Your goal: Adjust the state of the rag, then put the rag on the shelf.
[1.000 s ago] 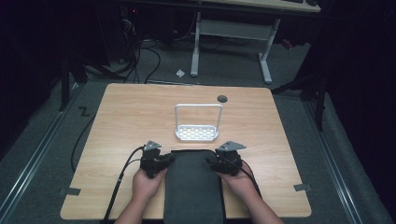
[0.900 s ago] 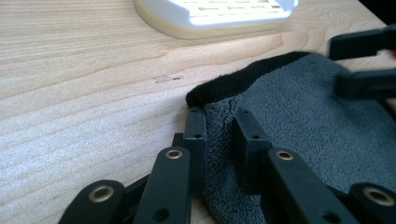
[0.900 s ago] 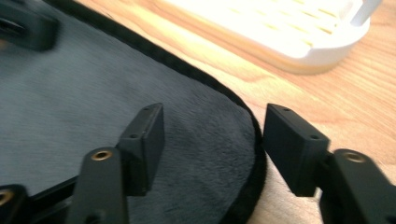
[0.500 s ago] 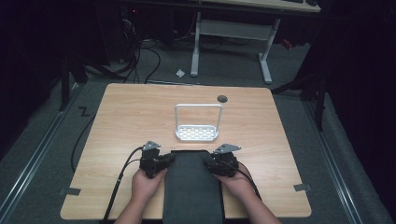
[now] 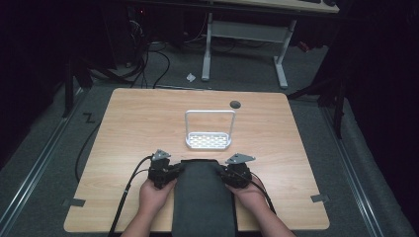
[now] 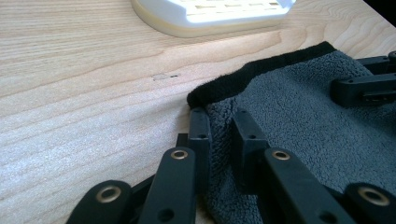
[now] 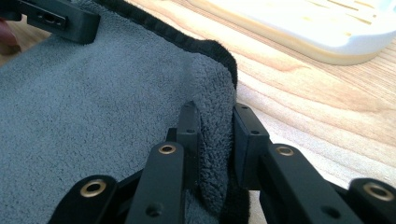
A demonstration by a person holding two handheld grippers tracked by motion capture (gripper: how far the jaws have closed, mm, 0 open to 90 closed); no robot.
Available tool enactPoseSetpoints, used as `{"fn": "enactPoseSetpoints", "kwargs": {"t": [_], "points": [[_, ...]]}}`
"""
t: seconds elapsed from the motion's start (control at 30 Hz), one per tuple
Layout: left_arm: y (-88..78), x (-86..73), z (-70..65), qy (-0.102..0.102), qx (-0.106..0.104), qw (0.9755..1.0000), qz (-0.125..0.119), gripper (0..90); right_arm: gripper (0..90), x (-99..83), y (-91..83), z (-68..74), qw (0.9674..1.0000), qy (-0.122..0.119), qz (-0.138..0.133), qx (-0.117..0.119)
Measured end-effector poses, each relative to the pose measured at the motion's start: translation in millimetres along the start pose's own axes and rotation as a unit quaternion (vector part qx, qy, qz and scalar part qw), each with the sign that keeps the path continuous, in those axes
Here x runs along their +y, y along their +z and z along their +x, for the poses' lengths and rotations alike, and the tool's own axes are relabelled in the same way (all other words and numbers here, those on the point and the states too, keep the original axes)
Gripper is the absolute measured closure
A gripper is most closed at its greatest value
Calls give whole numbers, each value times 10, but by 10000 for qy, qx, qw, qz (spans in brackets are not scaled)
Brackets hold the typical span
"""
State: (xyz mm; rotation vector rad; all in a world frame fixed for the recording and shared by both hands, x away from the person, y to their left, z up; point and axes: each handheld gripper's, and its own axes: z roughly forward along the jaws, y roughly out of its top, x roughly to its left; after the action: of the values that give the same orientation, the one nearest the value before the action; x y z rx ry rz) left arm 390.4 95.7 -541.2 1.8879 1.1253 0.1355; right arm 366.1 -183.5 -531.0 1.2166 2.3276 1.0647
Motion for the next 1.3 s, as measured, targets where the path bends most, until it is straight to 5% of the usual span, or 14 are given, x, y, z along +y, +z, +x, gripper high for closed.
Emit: {"fn": "enactPoseSetpoints", "kwargs": {"t": [0.47, 0.67, 1.3], "points": [[-170, 34, -78, 135, -57, 9985, -525, 836, 758, 49, -178, 87, 9983, -230, -518, -141], [-353, 159, -206, 310, -5, 9945, -1002, 837, 758, 152, -321, 117, 9950, -320, -913, -250], [-734, 775, -388, 626, -48, 9822, -1771, 838, 756, 684, -776, 103, 9792, -484, -1891, -562]]}}
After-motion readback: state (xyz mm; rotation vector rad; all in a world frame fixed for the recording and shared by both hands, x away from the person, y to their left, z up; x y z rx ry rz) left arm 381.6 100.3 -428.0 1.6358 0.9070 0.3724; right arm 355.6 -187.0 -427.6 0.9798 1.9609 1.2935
